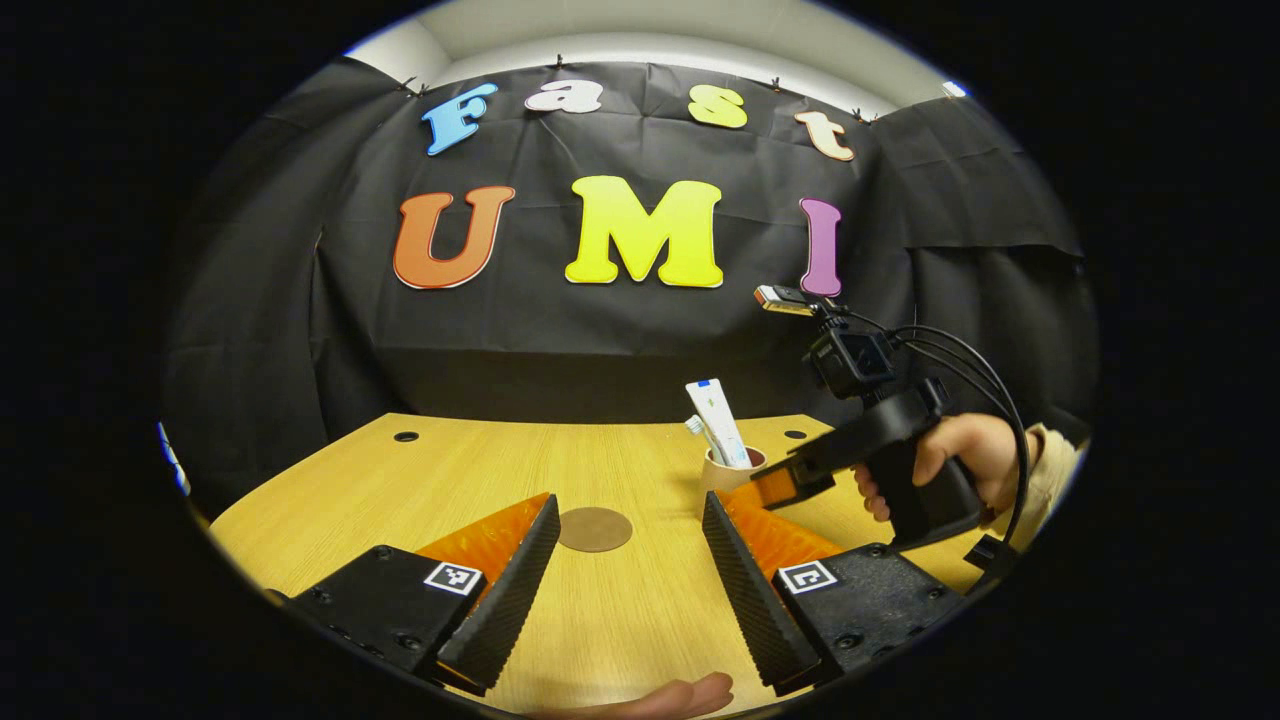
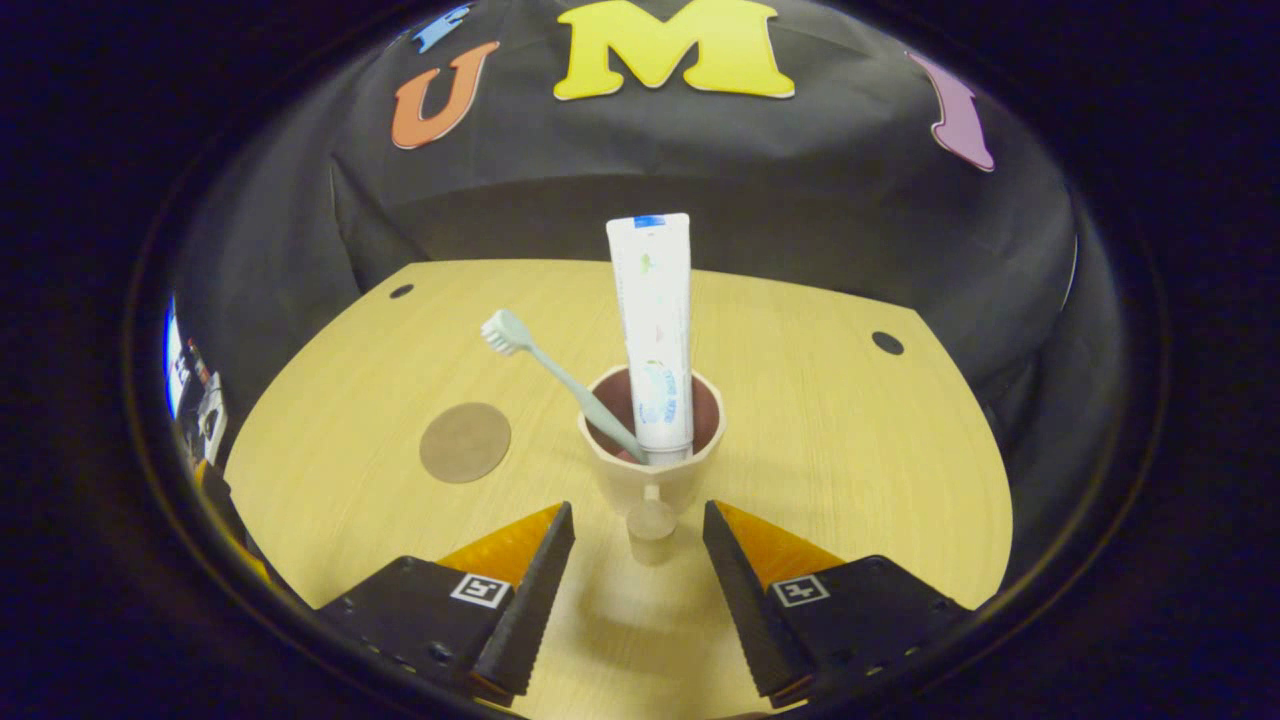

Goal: Put the toothbrush and toothpaste on the desktop into the cup, then pick up the cup and place it on the coaster on the desktop.

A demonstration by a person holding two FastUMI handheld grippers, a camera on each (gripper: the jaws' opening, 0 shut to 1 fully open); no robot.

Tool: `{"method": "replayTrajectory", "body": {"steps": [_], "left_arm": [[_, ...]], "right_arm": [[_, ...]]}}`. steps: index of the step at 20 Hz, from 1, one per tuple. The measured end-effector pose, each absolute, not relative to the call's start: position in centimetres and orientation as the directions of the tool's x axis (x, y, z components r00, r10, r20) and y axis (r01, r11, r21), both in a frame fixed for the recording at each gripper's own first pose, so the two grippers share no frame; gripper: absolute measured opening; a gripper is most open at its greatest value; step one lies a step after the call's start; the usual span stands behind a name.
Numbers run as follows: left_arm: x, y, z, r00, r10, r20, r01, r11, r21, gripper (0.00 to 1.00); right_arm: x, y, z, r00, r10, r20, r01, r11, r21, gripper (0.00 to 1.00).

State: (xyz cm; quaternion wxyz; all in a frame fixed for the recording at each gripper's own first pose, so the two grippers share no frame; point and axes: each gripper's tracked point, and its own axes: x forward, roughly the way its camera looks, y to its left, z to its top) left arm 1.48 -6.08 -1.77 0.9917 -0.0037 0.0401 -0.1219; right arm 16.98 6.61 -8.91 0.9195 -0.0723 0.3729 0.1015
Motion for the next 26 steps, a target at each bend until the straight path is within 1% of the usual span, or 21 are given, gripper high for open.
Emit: {"method": "replayTrajectory", "body": {"steps": [2, 3, 4, 5, 6, 7, 8, 9, 10, 11, 12, 13, 14, 15, 16, 17, 18, 19, 20, 23, 26], "left_arm": [[1.3, -5.8, -2.2, 0.966, -0.243, -0.084, 0.242, 0.970, -0.024, 0.92], [1.3, -5.6, -2.3, 0.966, -0.244, -0.088, 0.243, 0.970, -0.027, 0.92], [1.2, -5.5, -2.6, 0.965, -0.246, -0.092, 0.244, 0.969, -0.029, 0.92], [1.1, -5.5, -2.8, 0.964, -0.249, -0.096, 0.247, 0.969, -0.032, 0.92], [1.0, -5.5, -2.9, 0.963, -0.251, -0.098, 0.249, 0.968, -0.036, 0.92], [0.9, -5.5, -3.1, 0.962, -0.255, -0.101, 0.253, 0.967, -0.037, 0.92], [0.9, -5.5, -3.3, 0.961, -0.256, -0.104, 0.254, 0.967, -0.033, 0.92], [0.9, -5.4, -3.5, 0.962, -0.252, -0.105, 0.251, 0.968, -0.026, 0.92], [0.8, -5.3, -3.7, 0.962, -0.251, -0.106, 0.250, 0.968, -0.021, 0.92], [0.7, -5.3, -3.9, 0.962, -0.252, -0.106, 0.252, 0.968, -0.018, 0.92], [0.8, -5.4, -4.1, 0.961, -0.255, -0.109, 0.255, 0.967, -0.019, 0.92], [0.9, -5.5, -4.3, 0.959, -0.260, -0.114, 0.259, 0.966, -0.022, 0.92], [0.8, -5.5, -4.6, 0.957, -0.264, -0.123, 0.263, 0.964, -0.027, 0.92], [0.7, -5.5, -4.9, 0.954, -0.272, -0.130, 0.270, 0.962, -0.034, 0.92], [0.7, -5.6, -5.0, 0.952, -0.278, -0.130, 0.275, 0.961, -0.037, 0.92], [0.5, -5.3, -4.8, 0.953, -0.274, -0.130, 0.272, 0.962, -0.035, 0.92], [0.6, -5.1, -4.7, 0.954, -0.273, -0.128, 0.271, 0.962, -0.033, 0.92], [0.6, -5.1, -4.6, 0.955, -0.270, -0.125, 0.268, 0.963, -0.029, 0.92], [0.5, -5.0, -4.6, 0.956, -0.266, -0.122, 0.265, 0.964, -0.027, 0.92], [0.3, -4.7, -4.7, 0.958, -0.261, -0.118, 0.260, 0.965, -0.019, 0.92], [0.1, -4.7, -4.6, 0.959, -0.265, -0.104, 0.264, 0.964, -0.022, 0.92]], "right_arm": [[16.9, 6.1, -9.6, 0.646, 0.085, -0.758, -0.231, 0.969, -0.089, 0.77], [17.1, 6.1, -10.0, 0.618, 0.073, -0.783, -0.235, 0.967, -0.096, 0.72], [17.4, 6.2, -10.3, 0.598, 0.063, -0.799, -0.235, 0.967, -0.100, 0.65], [17.7, 6.2, -10.6, 0.578, 0.051, -0.814, -0.238, 0.965, -0.108, 0.62], [17.9, 6.1, -11.1, 0.558, 0.030, -0.829, -0.241, 0.962, -0.126, 0.54], [18.2, 6.2, -11.3, 0.542, 0.019, -0.840, -0.247, 0.959, -0.137, 0.55], [18.4, 6.1, -11.7, 0.525, 0.001, -0.851, -0.254, 0.955, -0.155, 0.50], [18.6, 6.0, -11.8, 0.515, -0.023, -0.857, -0.255, 0.950, -0.179, 0.55], [18.9, 6.0, -12.1, 0.505, -0.037, -0.862, -0.262, 0.945, -0.195, 0.50], [19.0, 6.3, -12.3, 0.491, -0.041, -0.870, -0.272, 0.942, -0.198, 0.50], [19.0, 6.5, -12.5, 0.479, -0.044, -0.877, -0.280, 0.939, -0.200, 0.55], [19.1, 6.3, -12.6, 0.467, -0.064, -0.882, -0.277, 0.937, -0.215, 0.55], [19.1, 6.3, -12.8, 0.456, -0.071, -0.887, -0.274, 0.937, -0.216, 0.47], [19.1, 6.3, -13.0, 0.446, -0.072, -0.892, -0.271, 0.939, -0.211, 0.46], [19.1, 6.1, -13.4, 0.438, -0.082, -0.895, -0.263, 0.940, -0.215, 0.43], [18.8, 6.3, -13.3, 0.428, -0.072, -0.901, -0.257, 0.946, -0.197, 0.46], [18.8, 6.4, -13.5, 0.425, -0.065, -0.903, -0.247, 0.951, -0.185, 0.36], [18.9, 6.6, -13.3, 0.424, -0.053, -0.904, -0.233, 0.958, -0.165, 0.34], [19.0, 6.4, -13.3, 0.423, -0.050, -0.905, -0.230, 0.960, -0.160, 0.29], [18.9, 6.4, -13.4, 0.431, -0.060, -0.900, -0.223, 0.960, -0.171, 0.25], [18.9, 6.6, -12.9, 0.446, -0.050, -0.894, -0.235, 0.957, -0.171, 0.25]]}}
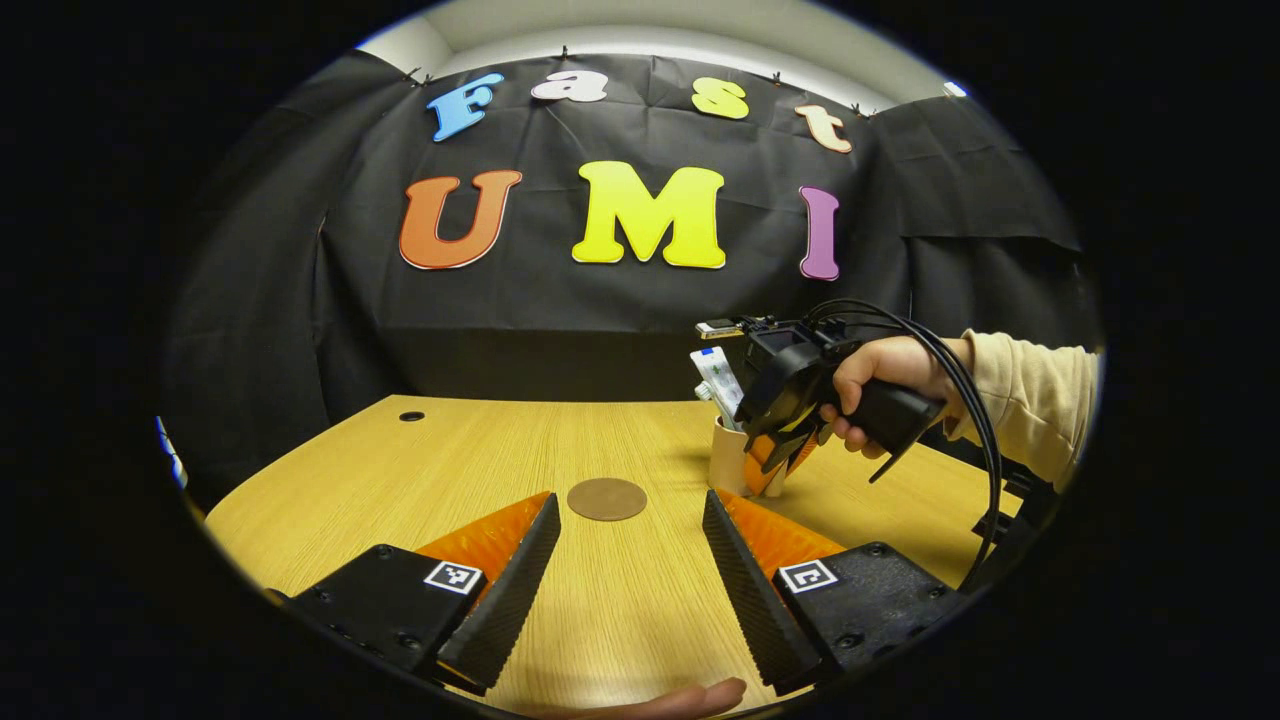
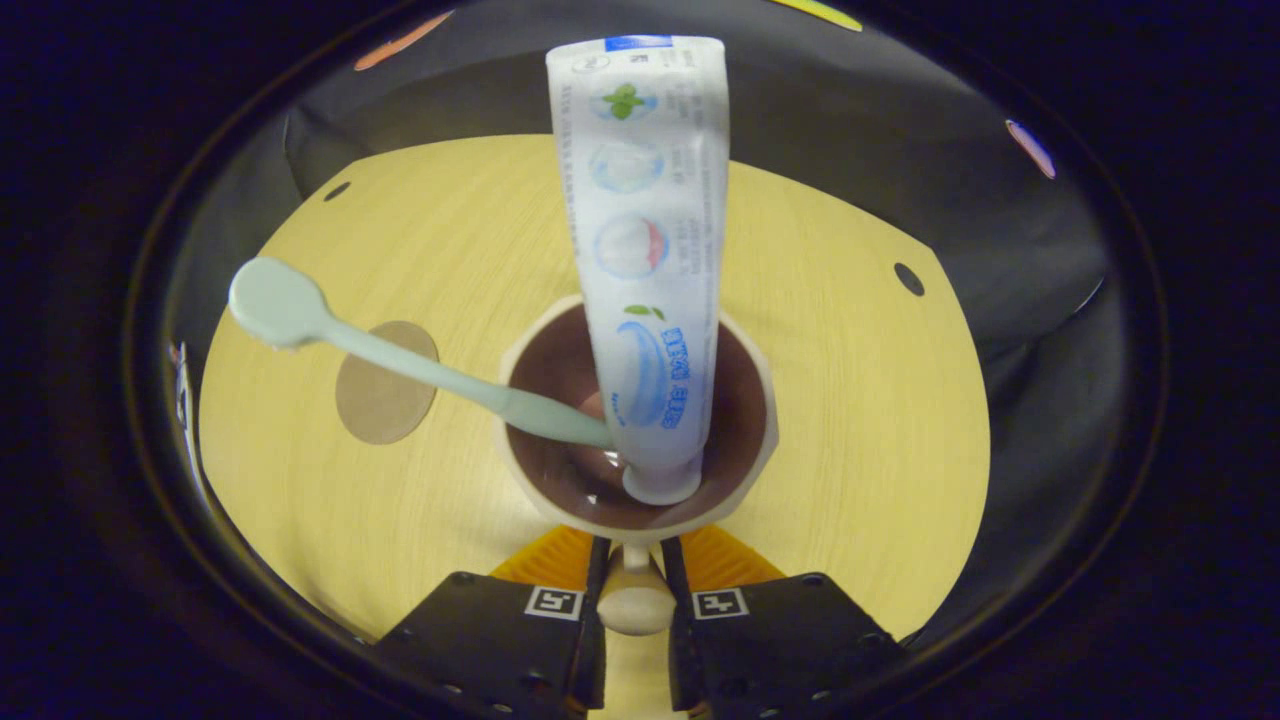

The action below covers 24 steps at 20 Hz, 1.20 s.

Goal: Put the toothbrush and toothpaste on the desktop into the cup, then pick up the cup and place it on the coaster on the desktop.

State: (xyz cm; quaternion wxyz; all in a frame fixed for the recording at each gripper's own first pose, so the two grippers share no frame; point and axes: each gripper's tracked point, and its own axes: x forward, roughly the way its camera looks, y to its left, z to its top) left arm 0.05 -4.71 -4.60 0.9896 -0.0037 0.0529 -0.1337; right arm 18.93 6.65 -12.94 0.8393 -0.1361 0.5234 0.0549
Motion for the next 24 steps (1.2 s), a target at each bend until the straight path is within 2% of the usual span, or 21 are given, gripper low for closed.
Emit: {"method": "replayTrajectory", "body": {"steps": [8, 14, 24], "left_arm": [[-0.6, -3.5, -5.5, 0.969, -0.230, -0.091, 0.231, 0.973, 0.007, 0.92], [-1.7, -2.4, -4.8, 0.977, -0.205, -0.055, 0.206, 0.978, 0.030, 0.92], [-2.0, -0.8, -5.3, 0.979, -0.196, -0.057, 0.198, 0.980, 0.032, 0.92]], "right_arm": [[20.1, 7.3, -12.6, 0.516, 0.060, -0.855, -0.326, 0.936, -0.131, 0.24], [21.1, 6.5, -12.9, 0.490, 0.135, -0.861, -0.427, 0.899, -0.102, 0.24], [20.6, 6.0, -12.0, 0.459, 0.093, -0.884, -0.425, 0.897, -0.126, 0.22]]}}
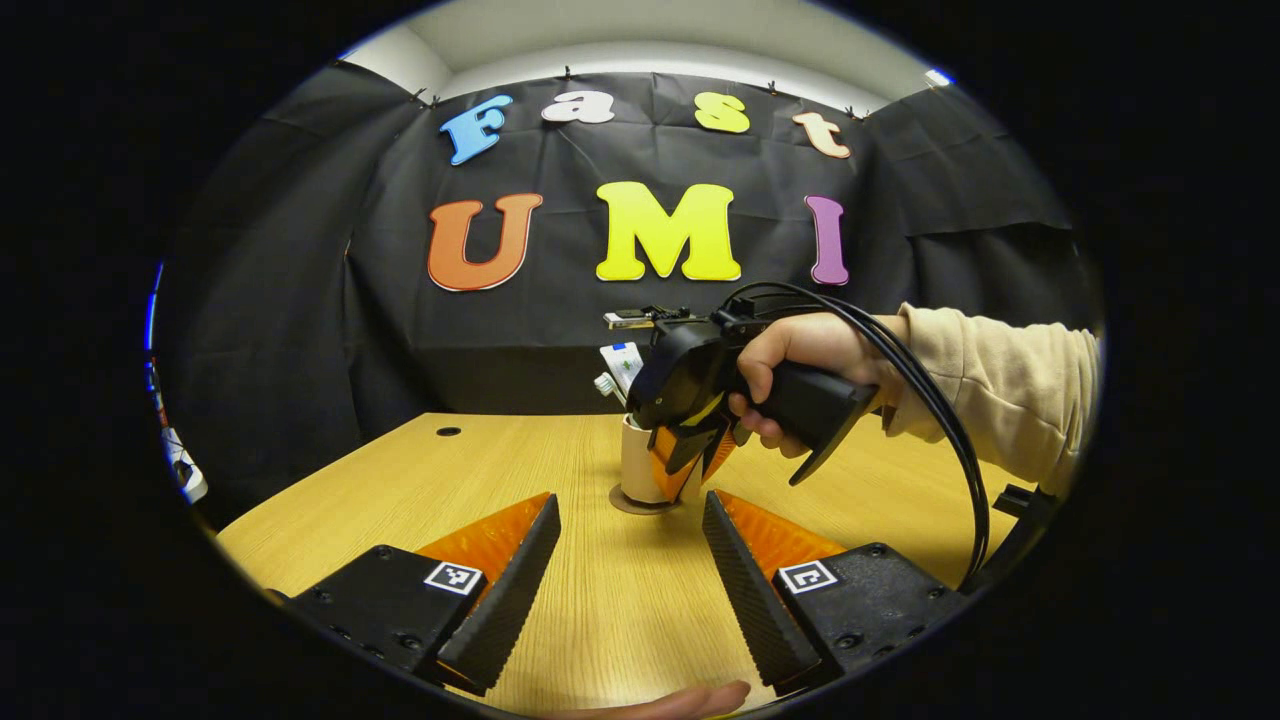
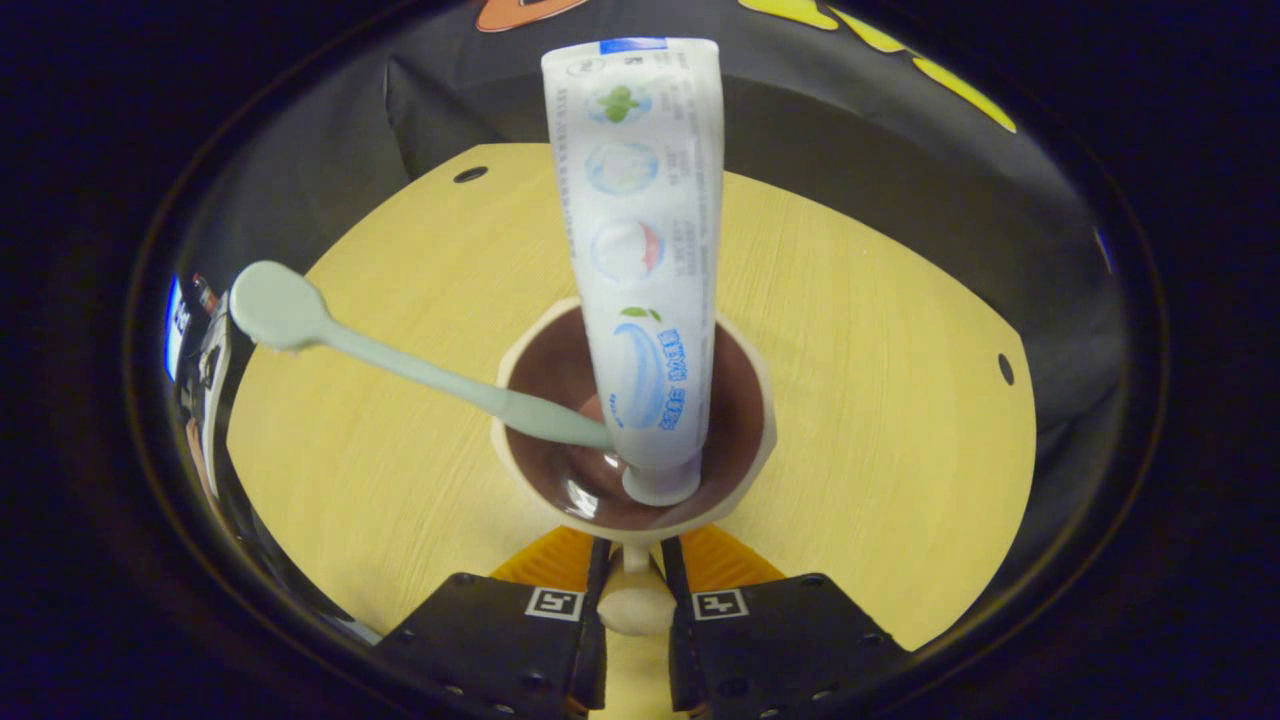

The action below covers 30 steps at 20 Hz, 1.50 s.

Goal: Put the toothbrush and toothpaste on the desktop into the cup, then pick up the cup and place it on the coaster on the desktop.

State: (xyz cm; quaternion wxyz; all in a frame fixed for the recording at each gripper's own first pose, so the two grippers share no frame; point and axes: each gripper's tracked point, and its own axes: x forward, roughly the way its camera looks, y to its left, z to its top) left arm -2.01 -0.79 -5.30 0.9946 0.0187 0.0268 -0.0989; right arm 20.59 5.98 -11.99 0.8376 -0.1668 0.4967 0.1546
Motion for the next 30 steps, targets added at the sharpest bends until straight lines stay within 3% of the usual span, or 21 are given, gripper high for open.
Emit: {"method": "replayTrajectory", "body": {"steps": [9, 14, 17, 19, 21, 22, 25, 27, 30], "left_arm": [[-1.8, -0.6, -7.2, 0.973, -0.195, -0.123, 0.195, 0.981, -0.015, 0.92], [-1.6, -0.2, -7.3, 0.975, -0.185, -0.120, 0.186, 0.983, -0.006, 0.92], [-1.3, 0.1, -7.1, 0.978, -0.173, -0.120, 0.174, 0.985, -0.001, 0.92], [-1.0, 0.4, -7.0, 0.980, -0.160, -0.122, 0.161, 0.987, -0.003, 0.92], [-0.6, 0.9, -6.9, 0.982, -0.145, -0.124, 0.146, 0.989, -0.002, 0.92], [-0.4, 1.0, -6.9, 0.982, -0.140, -0.127, 0.140, 0.990, -0.004, 0.92], [0.2, 1.0, -6.7, 0.983, -0.129, -0.132, 0.131, 0.991, 0.005, 0.92], [0.6, 1.6, -6.4, 0.985, -0.111, -0.130, 0.113, 0.994, 0.008, 0.92], [1.5, 2.3, -6.0, 0.987, -0.083, -0.140, 0.085, 0.996, 0.003, 0.92]], "right_arm": [[21.0, 5.5, -11.0, 0.471, 0.104, -0.876, -0.426, 0.896, -0.123, 0.27], [20.7, 5.1, -8.6, 0.534, 0.149, -0.832, -0.426, 0.898, -0.113, 0.37], [19.9, 5.2, -7.5, 0.565, 0.189, -0.803, -0.425, 0.901, -0.087, 0.51], [19.3, 5.0, -6.4, 0.596, 0.218, -0.773, -0.443, 0.892, -0.089, 0.71], [18.8, 4.3, -5.5, 0.635, 0.237, -0.735, -0.450, 0.887, -0.103, 0.80], [18.5, 3.8, -5.1, 0.653, 0.240, -0.718, -0.447, 0.888, -0.111, 0.94], [16.8, 2.8, -3.9, 0.679, 0.293, -0.674, -0.439, 0.897, -0.052, 0.99], [15.9, 1.7, -3.0, 0.710, 0.318, -0.629, -0.430, 0.902, -0.029, 0.97], [14.5, -1.7, -0.8, 0.801, 0.281, -0.529, -0.378, 0.922, -0.082, 0.96]]}}
